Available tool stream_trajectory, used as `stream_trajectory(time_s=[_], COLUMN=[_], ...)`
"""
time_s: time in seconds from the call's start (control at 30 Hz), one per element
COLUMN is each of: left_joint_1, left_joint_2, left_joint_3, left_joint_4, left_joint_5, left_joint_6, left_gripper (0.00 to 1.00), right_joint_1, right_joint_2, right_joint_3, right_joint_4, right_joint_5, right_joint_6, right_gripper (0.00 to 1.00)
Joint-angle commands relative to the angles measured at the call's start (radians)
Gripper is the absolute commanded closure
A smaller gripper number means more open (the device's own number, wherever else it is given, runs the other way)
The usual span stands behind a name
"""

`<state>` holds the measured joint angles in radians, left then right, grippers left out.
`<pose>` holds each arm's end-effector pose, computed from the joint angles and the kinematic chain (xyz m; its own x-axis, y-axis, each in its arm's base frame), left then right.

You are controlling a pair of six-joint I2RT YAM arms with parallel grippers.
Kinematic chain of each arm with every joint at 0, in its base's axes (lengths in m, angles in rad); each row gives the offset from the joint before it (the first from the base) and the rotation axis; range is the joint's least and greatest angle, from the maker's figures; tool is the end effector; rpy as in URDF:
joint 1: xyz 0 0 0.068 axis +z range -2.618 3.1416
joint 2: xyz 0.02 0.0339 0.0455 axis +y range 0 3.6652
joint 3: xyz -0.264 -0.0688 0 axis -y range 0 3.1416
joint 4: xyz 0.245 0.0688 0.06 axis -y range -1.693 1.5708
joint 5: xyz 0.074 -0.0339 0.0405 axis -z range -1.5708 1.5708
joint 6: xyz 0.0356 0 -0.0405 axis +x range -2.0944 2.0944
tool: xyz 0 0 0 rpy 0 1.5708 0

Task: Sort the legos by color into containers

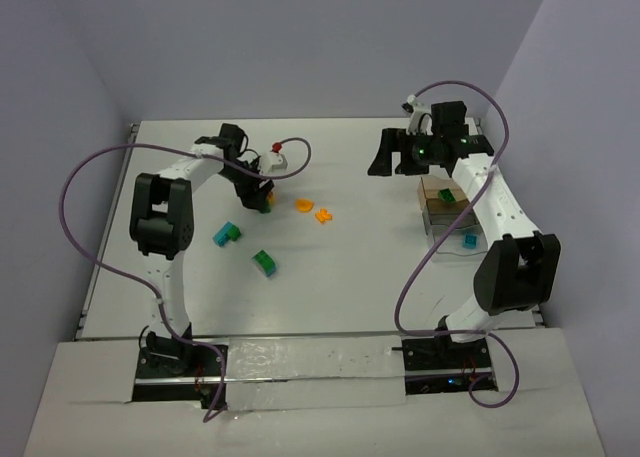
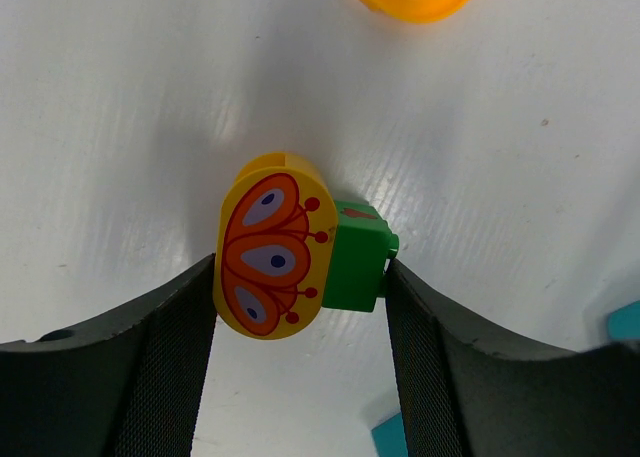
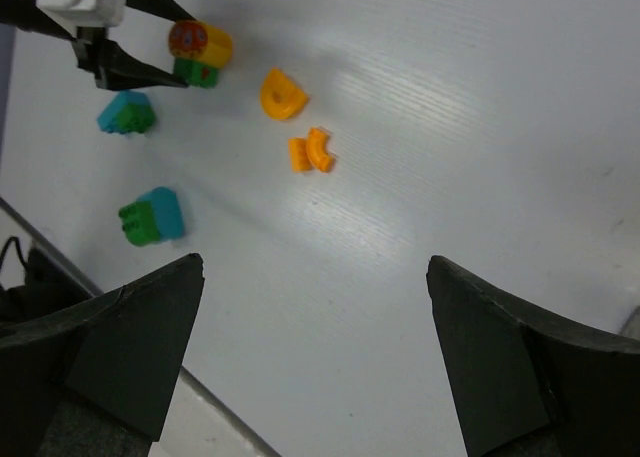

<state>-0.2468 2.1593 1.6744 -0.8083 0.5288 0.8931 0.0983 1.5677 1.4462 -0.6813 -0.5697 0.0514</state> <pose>0.4223 -0.1249 0.1712 -0.3160 0.7732 -0.5498 0.9428 0.3207 -0.0907 0.3383 0.0527 0.3326 -0.7383 -0.0293 -0.6738 -0.4182 0.8038 0.4232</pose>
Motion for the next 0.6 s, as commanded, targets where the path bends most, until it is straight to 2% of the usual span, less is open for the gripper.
stream_trajectory(time_s=[0.0,0.1,0.2,0.3,0.43,0.57], left_joint_1=[-0.004,-0.026,-0.063,-0.081,-0.151,-0.226], left_joint_2=[-0.110,-0.226,-0.293,-0.357,-0.458,-0.477], left_joint_3=[-0.049,-0.101,-0.091,-0.107,-0.161,-0.155], left_joint_4=[0.089,0.136,0.007,-0.041,0.003,-0.058], left_joint_5=[0.090,0.171,0.277,0.339,0.334,0.311], left_joint_6=[-0.116,-0.128,-0.020,0.038,0.032,0.079], left_gripper=[0.70,0.69,0.68,0.69,0.69,0.70], right_joint_1=[0.024,0.063,0.087,0.089,0.113,0.146], right_joint_2=[0.000,-0.006,0.054,0.101,0.119,0.117], right_joint_3=[-0.040,-0.038,0.042,0.055,0.017,0.003], right_joint_4=[0.126,0.169,0.109,0.093,0.124,0.139], right_joint_5=[-0.096,-0.141,-0.247,-0.365,-0.467,-0.516], right_joint_6=[0.142,0.192,0.166,0.180,0.210,0.223], right_gripper=[0.00,0.00,0.00,0.00,0.00,0.00])
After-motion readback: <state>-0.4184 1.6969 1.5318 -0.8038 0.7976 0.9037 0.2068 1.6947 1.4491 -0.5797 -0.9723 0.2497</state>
